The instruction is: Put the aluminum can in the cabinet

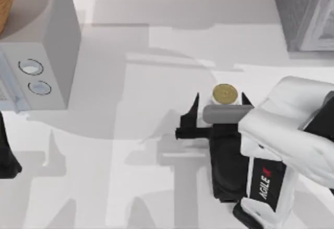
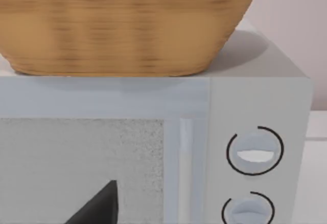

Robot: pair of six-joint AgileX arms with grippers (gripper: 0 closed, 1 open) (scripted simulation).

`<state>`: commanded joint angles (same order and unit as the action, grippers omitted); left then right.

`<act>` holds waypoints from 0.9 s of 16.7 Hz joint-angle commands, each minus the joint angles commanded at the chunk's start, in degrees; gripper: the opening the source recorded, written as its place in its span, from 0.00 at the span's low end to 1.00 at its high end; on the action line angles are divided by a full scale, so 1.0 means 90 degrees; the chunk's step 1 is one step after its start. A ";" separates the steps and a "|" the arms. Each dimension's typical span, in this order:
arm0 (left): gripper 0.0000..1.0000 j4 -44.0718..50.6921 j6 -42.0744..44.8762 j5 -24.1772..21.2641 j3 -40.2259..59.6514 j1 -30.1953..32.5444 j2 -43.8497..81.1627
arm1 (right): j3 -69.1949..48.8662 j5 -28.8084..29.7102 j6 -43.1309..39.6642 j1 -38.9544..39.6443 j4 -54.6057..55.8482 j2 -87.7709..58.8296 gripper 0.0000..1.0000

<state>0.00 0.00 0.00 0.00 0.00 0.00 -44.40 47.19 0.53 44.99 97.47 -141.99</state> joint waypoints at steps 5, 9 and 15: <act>1.00 0.0000 0.0000 0.0000 0.0000 0.0000 0.0000 | 0.0000 0.0000 0.0000 0.0000 0.0000 0.0000 0.40; 1.00 0.0000 0.0000 0.0000 0.0000 0.0000 0.0000 | 0.0000 0.0000 0.0000 0.0000 0.0000 0.0000 0.10; 1.00 0.0000 0.0000 0.0000 0.0000 0.0000 0.0000 | 0.0000 0.0000 0.0000 0.0000 0.0000 0.0000 0.00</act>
<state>0.00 0.00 0.00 0.00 0.00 0.00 -44.40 47.19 0.53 44.99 97.47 -141.99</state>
